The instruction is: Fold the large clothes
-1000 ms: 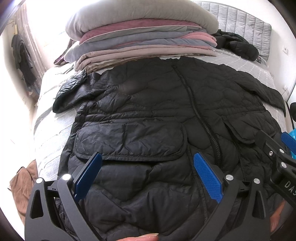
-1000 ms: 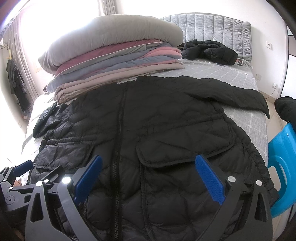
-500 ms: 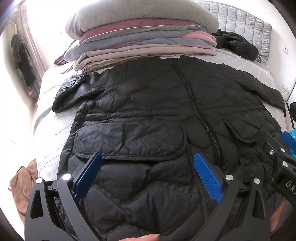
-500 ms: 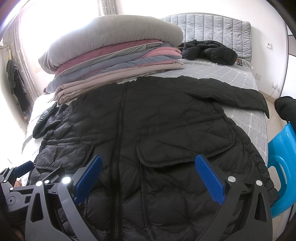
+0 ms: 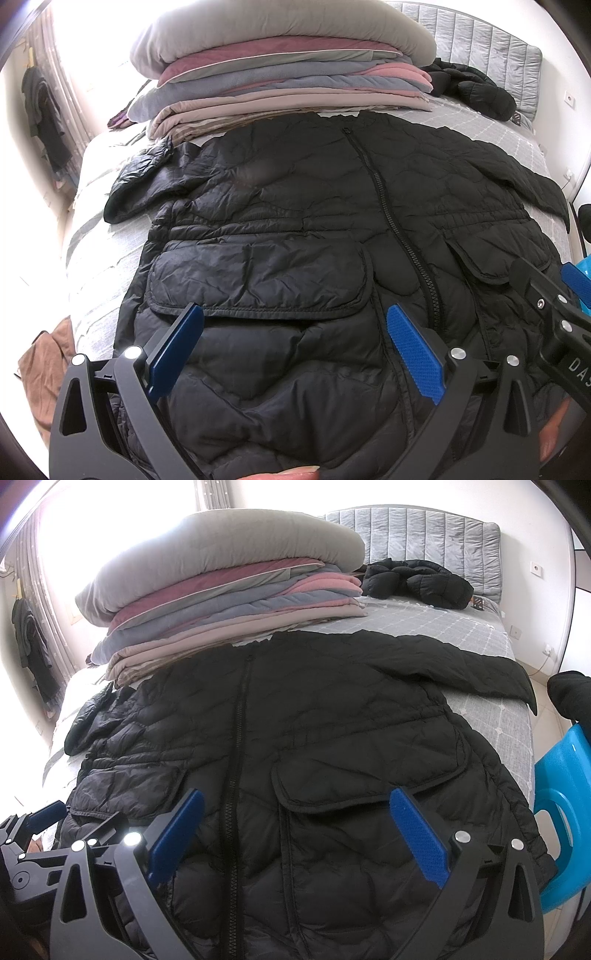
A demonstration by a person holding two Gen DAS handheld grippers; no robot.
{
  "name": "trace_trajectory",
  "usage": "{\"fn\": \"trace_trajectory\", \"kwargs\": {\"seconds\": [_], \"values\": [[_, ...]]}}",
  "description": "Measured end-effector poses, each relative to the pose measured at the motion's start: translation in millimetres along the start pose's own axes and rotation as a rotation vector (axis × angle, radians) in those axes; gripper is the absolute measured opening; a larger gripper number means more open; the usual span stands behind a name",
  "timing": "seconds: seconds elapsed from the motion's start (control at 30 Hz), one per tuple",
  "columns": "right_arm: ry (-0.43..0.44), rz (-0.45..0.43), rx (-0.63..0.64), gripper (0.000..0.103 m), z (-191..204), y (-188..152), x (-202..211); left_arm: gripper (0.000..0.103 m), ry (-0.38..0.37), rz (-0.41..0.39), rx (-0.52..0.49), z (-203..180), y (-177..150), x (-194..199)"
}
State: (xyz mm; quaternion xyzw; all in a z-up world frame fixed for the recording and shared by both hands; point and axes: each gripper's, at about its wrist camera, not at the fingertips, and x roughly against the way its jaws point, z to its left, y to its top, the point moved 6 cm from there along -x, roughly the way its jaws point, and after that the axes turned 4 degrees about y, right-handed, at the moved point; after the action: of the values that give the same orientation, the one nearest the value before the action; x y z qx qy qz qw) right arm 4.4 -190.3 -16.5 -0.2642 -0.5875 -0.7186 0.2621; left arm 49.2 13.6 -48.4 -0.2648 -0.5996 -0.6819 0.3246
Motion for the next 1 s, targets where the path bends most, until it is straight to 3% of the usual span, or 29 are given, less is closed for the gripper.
{"fn": "trace_trajectory", "kwargs": {"seconds": [1.0], "values": [[-0.007, 0.006, -0.001, 0.097, -2.8, -5.0, -0.9, 0.096, -0.005, 0.002, -0.001, -2.2, -2.7, -0.9]]}}
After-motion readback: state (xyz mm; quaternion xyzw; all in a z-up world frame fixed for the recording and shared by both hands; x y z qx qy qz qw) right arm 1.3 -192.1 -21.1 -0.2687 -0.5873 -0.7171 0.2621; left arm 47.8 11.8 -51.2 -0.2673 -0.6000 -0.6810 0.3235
